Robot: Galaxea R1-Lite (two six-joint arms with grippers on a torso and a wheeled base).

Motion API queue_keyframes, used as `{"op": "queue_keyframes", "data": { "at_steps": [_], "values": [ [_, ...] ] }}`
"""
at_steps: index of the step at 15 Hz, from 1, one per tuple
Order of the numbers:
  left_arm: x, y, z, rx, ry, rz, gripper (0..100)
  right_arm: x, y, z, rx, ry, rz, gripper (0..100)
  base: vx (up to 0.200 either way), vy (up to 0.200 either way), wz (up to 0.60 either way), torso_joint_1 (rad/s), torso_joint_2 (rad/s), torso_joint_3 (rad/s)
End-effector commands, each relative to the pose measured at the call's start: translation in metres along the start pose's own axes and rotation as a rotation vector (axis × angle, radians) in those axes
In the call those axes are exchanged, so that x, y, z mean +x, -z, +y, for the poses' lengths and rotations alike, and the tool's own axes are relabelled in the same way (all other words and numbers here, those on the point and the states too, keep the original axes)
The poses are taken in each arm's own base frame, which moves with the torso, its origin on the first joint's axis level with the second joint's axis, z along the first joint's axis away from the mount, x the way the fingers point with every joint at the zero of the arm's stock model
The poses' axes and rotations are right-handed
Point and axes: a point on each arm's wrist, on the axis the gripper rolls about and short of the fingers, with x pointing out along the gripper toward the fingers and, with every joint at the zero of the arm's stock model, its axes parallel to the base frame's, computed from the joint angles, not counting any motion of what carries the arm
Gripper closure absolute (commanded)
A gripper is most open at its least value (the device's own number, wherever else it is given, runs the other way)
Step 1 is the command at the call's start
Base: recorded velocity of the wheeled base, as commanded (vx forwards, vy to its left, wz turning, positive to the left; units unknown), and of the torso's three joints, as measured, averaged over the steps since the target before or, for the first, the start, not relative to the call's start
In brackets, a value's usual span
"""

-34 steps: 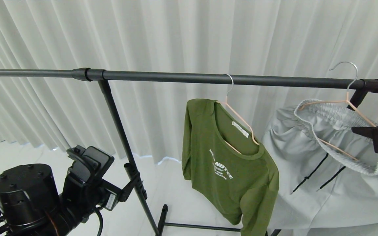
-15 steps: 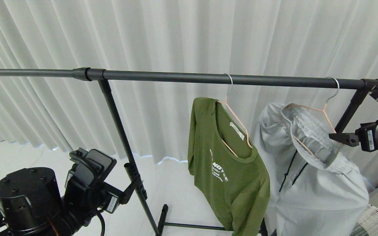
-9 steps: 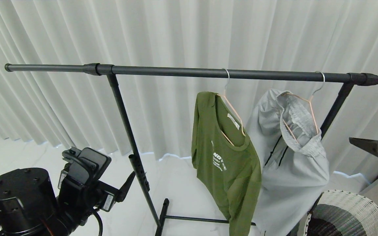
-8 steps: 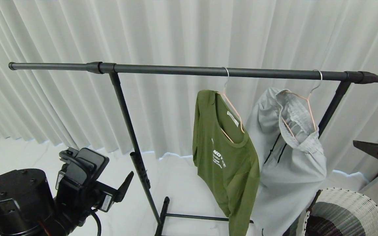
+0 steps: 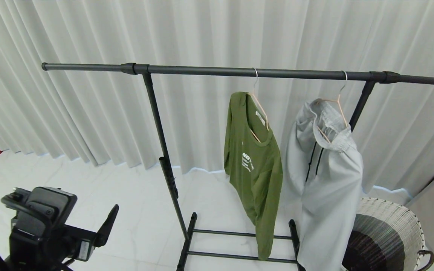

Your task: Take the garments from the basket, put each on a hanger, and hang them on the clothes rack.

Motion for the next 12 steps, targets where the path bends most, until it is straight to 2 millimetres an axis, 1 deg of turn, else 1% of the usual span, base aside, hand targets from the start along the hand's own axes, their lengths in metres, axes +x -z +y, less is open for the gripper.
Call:
{"op": "queue_keyframes", "data": {
  "at_steps": [1,3,5,7,9,10,11,12],
  "values": [
    [-0.007,-0.002,0.011,-0.035,-0.078,-0.019,0,-0.017,0.015,0.003,0.001,0.048,-0.01,0,0.0,0.0,0.0,0.0,0.0,0.0],
    [-0.008,0.001,0.021,-0.049,-0.172,0.01,0,-0.024,0.03,0.006,0.001,0.082,0.006,0,0.0,0.0,0.0,0.0,0.0,0.0],
    [-0.015,0.005,0.032,-0.063,-0.263,0.044,0,-0.031,0.043,0.009,0.002,0.117,0.0,0,0.0,0.0,0.0,0.0,0.0,0.0],
    [-0.027,0.008,0.039,-0.072,-0.297,0.046,0,-0.036,0.048,0.012,0.0,0.134,-0.017,0,0.0,0.0,0.0,0.0,0.0,0.0],
    [-0.049,0.018,0.045,-0.062,-0.317,0.076,0,-0.041,0.057,0.015,-0.004,0.137,-0.034,0,0.0,0.0,0.0,0.0,0.0,0.0],
    [-0.049,0.018,0.045,-0.062,-0.317,0.076,0,-0.041,0.057,0.015,-0.004,0.137,-0.034,0,0.0,0.0,0.0,0.0,0.0,0.0],
    [-0.082,0.033,0.051,-0.048,-0.353,0.135,0,-0.042,0.068,0.019,-0.02,0.125,-0.028,0,0.0,0.0,0.0,0.0,0.0,0.0],
    [-0.094,0.034,0.055,-0.048,-0.389,0.172,0,-0.042,0.069,0.019,-0.026,0.113,-0.033,0,0.0,0.0,0.0,0.0,0.0,0.0]
  ]
}}
